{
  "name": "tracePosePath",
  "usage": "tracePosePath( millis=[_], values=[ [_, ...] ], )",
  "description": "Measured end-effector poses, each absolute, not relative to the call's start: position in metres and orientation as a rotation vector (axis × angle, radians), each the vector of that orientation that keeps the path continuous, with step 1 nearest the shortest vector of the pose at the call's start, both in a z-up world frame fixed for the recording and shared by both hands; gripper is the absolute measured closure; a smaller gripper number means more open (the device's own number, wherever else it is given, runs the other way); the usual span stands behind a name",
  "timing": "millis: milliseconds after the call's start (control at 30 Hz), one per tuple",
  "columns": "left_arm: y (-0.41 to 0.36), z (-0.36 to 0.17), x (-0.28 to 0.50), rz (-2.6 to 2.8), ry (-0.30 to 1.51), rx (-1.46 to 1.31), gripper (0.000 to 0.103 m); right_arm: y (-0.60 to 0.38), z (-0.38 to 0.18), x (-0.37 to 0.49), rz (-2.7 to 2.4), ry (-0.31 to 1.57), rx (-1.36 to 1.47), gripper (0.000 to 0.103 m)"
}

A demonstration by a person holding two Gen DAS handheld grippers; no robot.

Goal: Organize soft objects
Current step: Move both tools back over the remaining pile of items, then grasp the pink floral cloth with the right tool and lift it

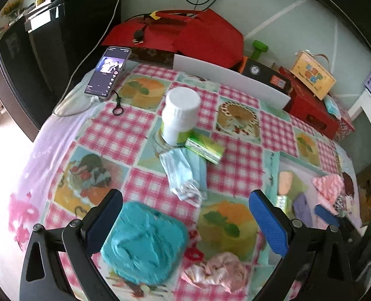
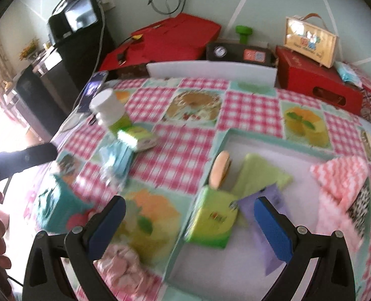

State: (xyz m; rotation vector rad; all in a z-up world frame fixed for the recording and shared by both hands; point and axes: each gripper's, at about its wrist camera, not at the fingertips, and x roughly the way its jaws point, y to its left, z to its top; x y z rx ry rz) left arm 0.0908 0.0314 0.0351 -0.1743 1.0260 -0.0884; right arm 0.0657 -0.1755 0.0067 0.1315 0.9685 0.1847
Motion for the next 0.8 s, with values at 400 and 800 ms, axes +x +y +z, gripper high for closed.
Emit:
tracePosePath(
  millis=[400, 800],
  values=[
    [0.012, 0.037, 0.044, -0.121, 1.076, -0.216, 0.003, -0.167, 0.007, 0.007, 0.196, 1.016, 0.084, 0.003],
    [0.009, 0.006, 0.011, -0.129, 1.182, -0.267, 0.014, -0.162, -0.004, -0.022, 0.221, 1.06, 0.077, 0.011]
  ],
)
